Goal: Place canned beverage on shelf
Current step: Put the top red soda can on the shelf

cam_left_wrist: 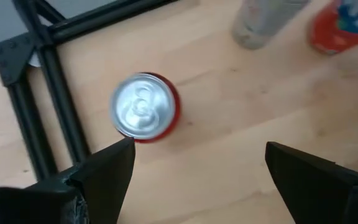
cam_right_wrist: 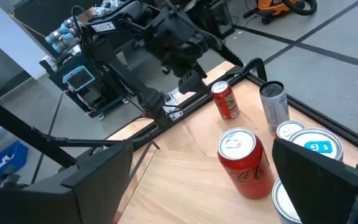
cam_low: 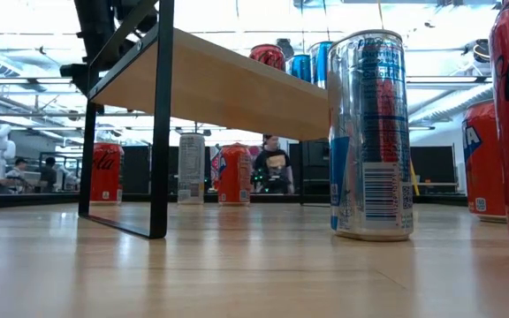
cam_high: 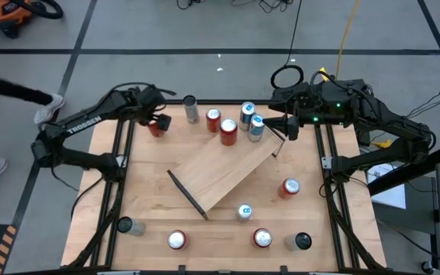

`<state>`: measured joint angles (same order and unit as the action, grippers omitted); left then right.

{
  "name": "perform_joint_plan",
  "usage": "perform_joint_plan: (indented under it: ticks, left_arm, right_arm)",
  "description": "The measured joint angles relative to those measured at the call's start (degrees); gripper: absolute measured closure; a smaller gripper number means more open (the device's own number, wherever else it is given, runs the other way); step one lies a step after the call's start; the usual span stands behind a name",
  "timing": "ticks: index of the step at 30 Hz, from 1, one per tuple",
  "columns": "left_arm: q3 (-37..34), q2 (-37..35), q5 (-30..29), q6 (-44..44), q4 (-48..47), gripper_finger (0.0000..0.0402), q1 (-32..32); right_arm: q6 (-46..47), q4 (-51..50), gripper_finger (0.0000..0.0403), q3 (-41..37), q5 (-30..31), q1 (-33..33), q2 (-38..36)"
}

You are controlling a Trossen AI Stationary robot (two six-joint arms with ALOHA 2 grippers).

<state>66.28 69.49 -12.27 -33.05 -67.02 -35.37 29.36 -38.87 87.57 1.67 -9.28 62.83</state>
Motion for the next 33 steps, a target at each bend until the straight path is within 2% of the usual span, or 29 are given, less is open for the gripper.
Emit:
perform_joint_plan:
  ticks: [8,13,29,33]
  left_arm:
    - [0.0,3.0,0.4,1.0,0.0,0.0004,-6.1]
    - [0.0,4.8,4.8,2.0,0.0,0.0003,-8.9]
    - [0.0,6.2,6.0,1.0,-1.7,0.0002,-8.7]
    - [0.0,6.2,2.5,0.5,-0.9,0.0002,-8.7]
  right_arm:
    - [-0.1,-0.4,0.0039,0.0,0.0,0.0,0.0]
    - [-0.3,-1.7,0.0039,0.0,0.0,0.0,0.0]
    - [-3.7,-3.5,0.0039,0.0,-0.2,0.0,0.0]
    - [-3.7,-4.0,0.0039,0.0,-0.2,0.0,0.0]
